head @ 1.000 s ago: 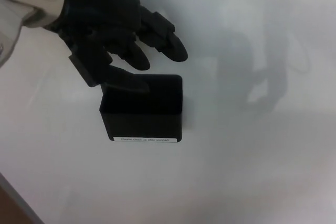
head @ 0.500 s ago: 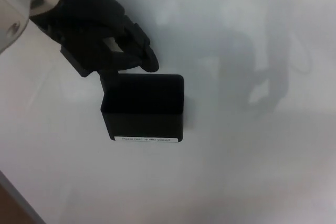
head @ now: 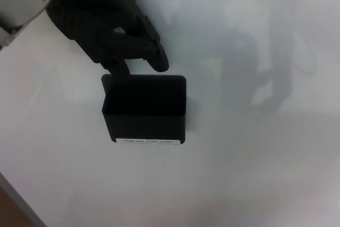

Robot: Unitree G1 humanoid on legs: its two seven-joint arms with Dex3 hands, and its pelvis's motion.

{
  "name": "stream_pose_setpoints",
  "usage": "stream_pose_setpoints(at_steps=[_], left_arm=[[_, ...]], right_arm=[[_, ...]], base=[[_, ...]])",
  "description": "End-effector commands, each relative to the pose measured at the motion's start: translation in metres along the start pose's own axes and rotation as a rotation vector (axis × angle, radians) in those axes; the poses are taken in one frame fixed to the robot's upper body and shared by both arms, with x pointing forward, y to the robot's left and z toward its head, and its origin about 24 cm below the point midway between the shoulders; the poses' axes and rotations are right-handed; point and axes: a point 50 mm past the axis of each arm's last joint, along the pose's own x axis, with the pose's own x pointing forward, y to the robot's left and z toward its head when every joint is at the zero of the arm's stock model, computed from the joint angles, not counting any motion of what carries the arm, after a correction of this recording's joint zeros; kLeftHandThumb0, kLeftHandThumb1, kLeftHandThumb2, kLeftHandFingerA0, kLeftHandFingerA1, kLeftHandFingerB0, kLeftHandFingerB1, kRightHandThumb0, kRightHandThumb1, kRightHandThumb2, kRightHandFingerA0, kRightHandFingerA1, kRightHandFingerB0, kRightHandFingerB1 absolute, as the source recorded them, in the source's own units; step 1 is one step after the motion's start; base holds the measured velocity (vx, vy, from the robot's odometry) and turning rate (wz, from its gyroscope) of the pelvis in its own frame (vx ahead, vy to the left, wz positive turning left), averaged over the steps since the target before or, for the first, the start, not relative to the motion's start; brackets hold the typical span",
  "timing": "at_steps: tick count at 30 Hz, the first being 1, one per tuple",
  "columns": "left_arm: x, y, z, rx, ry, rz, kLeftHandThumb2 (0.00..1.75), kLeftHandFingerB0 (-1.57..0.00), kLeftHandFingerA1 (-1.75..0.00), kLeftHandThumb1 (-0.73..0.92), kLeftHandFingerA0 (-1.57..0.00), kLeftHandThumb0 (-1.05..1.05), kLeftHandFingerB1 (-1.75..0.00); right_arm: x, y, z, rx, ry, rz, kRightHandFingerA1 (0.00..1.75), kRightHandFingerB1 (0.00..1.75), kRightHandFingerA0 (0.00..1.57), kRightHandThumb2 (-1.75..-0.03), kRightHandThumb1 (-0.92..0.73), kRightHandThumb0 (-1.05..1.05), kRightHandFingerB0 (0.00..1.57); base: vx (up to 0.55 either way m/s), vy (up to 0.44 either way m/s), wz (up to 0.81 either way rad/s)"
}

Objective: A magnetic marker holder is on the left hand side of the white board, the robot put the index and middle finger into the opening of the container and pull off the magnetic holder and hand it to a human on the left hand side.

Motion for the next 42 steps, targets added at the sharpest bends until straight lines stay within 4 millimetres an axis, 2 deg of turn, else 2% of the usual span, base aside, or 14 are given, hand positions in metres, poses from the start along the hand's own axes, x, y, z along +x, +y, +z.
stream_pose_setpoints(at_steps=[1,11,13,14,20,21,24,25,29,31,33,35,41,42], left_arm=[[0.0,0.002,0.016,-0.053,0.006,-0.04,1.09,-0.1,-0.18,0.77,-0.02,-0.93,-0.19],[0.018,0.0,0.019,-0.099,0.051,-0.095,1.06,0.0,-0.23,0.66,0.0,-0.86,-0.13],[0.021,-0.001,0.018,-0.089,0.071,-0.101,0.66,0.0,-0.26,0.84,-0.01,-0.87,-0.13],[0.023,-0.001,0.017,-0.073,0.08,-0.104,1.07,-0.01,-0.27,0.67,-0.02,-0.88,-0.14],[0.029,-0.002,0.012,-0.017,0.129,-0.117,0.66,-0.01,-0.38,0.87,-0.21,-0.89,-0.2],[0.03,-0.002,0.01,0.0,0.141,-0.12,1.07,0.0,-0.5,0.7,-0.13,-0.87,-0.2],[0.033,-0.003,0.007,0.017,0.157,-0.125,0.67,-0.02,-0.4,0.89,-0.17,-0.87,-0.2],[0.034,-0.003,0.006,0.029,0.163,-0.124,1.1,0.0,-0.53,0.71,-0.18,-0.88,-0.2],[0.036,-0.004,0.001,0.072,0.179,-0.109,1.11,-0.02,-0.61,0.75,-0.4,-0.94,-0.18],[0.036,-0.004,0.001,0.062,0.167,-0.11,0.67,0.0,-0.44,0.9,-0.29,-0.89,-0.19],[0.035,-0.004,0.002,0.075,0.159,-0.107,1.08,0.0,-0.49,0.72,-0.13,-0.88,-0.17],[0.035,-0.005,0.003,0.095,0.141,-0.1,0.68,-0.03,-0.46,0.92,-0.4,-0.88,-0.23],[0.04,-0.01,0.002,0.107,0.128,-0.085,0.69,-0.02,-0.37,0.92,-0.18,-0.89,-0.21],[0.042,-0.011,0.001,0.104,0.115,-0.09,1.13,-0.05,-0.41,0.75,-0.04,-0.88,-0.18]], right_arm=[[-0.002,-0.007,0.0,-0.011,-0.009,-0.026,0.55,0.41,1.0,-0.58,-0.59,-0.39,0.55],[-0.001,-0.007,0.002,-0.008,-0.018,-0.022,0.56,0.42,0.98,-0.58,-0.59,-0.4,0.54],[0.0,-0.007,0.003,-0.012,-0.023,-0.022,0.56,0.43,1.0,-0.59,-0.6,-0.4,0.56],[0.0,-0.007,0.003,-0.012,-0.024,-0.024,0.57,0.43,1.01,-0.59,-0.59,-0.39,0.57],[0.003,-0.008,0.005,-0.021,-0.028,-0.024,0.56,0.41,1.01,-0.59,-0.6,-0.4,0.55],[0.003,-0.007,0.005,-0.016,-0.029,-0.023,0.56,0.41,1.01,-0.58,-0.59,-0.41,0.55],[0.003,-0.007,0.005,-0.007,-0.028,-0.023,0.56,0.41,1.01,-0.59,-0.6,-0.4,0.56],[0.003,-0.007,0.005,-0.007,-0.03,-0.023,0.56,0.42,1.02,-0.59,-0.59,-0.41,0.56],[0.003,-0.008,0.005,-0.003,-0.028,-0.019,0.56,0.42,1.01,-0.59,-0.59,-0.4,0.56],[0.004,-0.007,0.006,-0.012,-0.032,-0.018,0.56,0.42,1.02,-0.59,-0.59,-0.4,0.56],[0.004,-0.008,0.007,-0.016,-0.034,-0.019,0.7,0.56,0.89,-0.85,-0.44,-0.51,0.49],[0.004,-0.008,0.007,-0.014,-0.035,-0.021,0.71,0.57,0.9,-0.86,-0.44,-0.49,0.5],[0.005,-0.007,0.007,-0.012,-0.033,-0.022,0.71,0.57,0.89,-0.85,-0.44,-0.49,0.5],[0.005,-0.007,0.007,-0.009,-0.032,-0.022,0.71,0.57,0.89,-0.85,-0.44,-0.48,0.5]], base=[[0.0,0.0,0.0],[0.0,0.0,0.0],[0.0,0.0,0.0],[0.0,0.0,0.0],[0.0,0.0,0.0],[0.0,0.0,0.0],[0.0,0.0,0.0],[0.0,0.0,0.0],[0.0,0.0,0.0],[0.0,0.0,0.0],[0.0,0.0,0.0],[0.0,0.0,0.0],[0.0,0.0,0.0],[0.0,0.0,0.0]])
